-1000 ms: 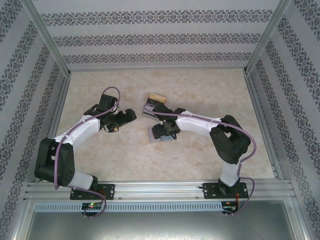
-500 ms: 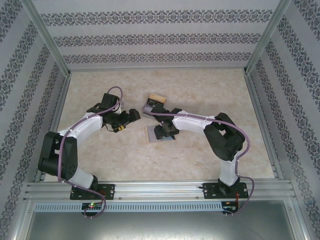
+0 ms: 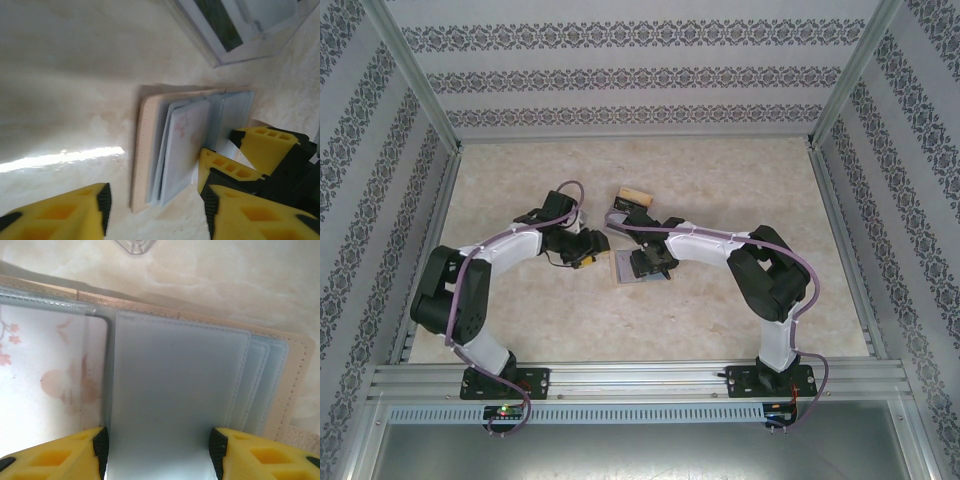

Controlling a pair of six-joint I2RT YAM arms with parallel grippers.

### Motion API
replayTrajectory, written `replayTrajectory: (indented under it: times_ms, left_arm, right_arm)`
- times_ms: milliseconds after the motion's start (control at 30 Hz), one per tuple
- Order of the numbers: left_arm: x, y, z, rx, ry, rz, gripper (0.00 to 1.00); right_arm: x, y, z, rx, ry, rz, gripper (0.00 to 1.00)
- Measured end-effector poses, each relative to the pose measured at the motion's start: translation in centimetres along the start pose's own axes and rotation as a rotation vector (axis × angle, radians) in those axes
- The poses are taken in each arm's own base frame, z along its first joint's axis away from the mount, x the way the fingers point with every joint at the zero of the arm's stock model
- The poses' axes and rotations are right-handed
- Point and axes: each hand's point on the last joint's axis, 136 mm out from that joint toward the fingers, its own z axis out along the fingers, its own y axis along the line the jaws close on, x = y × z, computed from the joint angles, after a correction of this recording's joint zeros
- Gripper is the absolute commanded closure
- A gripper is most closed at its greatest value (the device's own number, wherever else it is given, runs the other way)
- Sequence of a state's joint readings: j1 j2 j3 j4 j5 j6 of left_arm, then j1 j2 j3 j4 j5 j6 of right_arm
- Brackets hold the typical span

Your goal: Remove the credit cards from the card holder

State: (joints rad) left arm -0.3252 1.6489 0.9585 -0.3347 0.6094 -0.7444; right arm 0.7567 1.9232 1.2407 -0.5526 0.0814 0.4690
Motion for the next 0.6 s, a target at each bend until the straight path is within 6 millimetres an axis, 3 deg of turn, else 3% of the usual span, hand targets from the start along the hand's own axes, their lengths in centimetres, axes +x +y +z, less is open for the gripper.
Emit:
replayTrajectory:
  times_ms: [133,300,600]
  left_arm:
    - [1.0,-0.7,1.8,0.019,0.049,0.021,0.62]
    - [1.6,-1.8,2.5,0.036,0.066,0.054,0.66]
    - [1.7,-1.4,3.7,0.028,0.085,0.051,0.70]
  right_arm:
    - [0.0,0.0,0.0,0.000,-0.002,0.000,0.41]
    - [0.0,0.0,0.0,0.000,-0.002,0.000,0.41]
    - [0.0,0.0,0.1,-0.002,-0.006,0.000,0.41]
